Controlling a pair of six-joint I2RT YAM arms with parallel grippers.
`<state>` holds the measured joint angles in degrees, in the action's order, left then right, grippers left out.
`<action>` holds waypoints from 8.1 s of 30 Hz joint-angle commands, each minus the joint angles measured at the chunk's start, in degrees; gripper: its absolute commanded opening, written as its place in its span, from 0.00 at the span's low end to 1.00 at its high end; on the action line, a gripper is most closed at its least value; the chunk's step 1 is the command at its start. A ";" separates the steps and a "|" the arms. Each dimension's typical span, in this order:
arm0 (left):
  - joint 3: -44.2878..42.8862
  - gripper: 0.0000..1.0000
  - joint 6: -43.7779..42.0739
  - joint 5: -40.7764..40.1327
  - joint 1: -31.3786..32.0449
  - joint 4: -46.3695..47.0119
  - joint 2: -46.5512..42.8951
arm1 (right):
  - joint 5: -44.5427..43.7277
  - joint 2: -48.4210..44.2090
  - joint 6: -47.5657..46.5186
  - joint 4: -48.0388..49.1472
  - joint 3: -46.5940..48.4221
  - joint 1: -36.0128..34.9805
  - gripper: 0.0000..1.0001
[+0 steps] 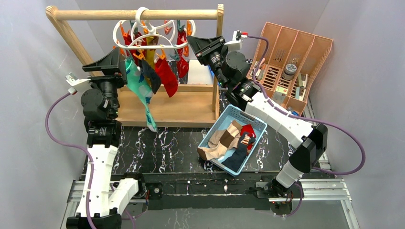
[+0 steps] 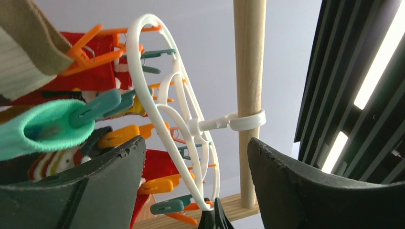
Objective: Clip the socks to the hanger
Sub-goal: Adjust the hanger on the clothesline.
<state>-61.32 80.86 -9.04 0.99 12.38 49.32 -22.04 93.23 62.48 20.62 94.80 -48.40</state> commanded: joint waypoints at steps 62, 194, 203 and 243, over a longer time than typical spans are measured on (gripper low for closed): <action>-5.17 0.24 7.81 11.55 2.35 14.60 15.20 | 24.82 -0.93 10.33 -3.75 1.08 -3.40 0.31; -20.67 0.60 -26.76 -6.91 4.75 -22.73 4.85 | 15.52 0.09 8.13 -7.25 4.38 -7.71 0.14; -21.26 0.61 -30.84 -11.33 6.18 -24.17 2.66 | 13.88 2.60 8.21 -4.48 5.70 -10.40 0.14; -20.47 0.66 -39.44 -19.76 10.41 -26.08 -2.64 | 13.28 6.33 5.87 0.51 9.63 -12.22 0.55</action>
<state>-81.60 42.28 -26.70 11.11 -13.85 47.40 -9.26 101.32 70.04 16.08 105.12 -60.62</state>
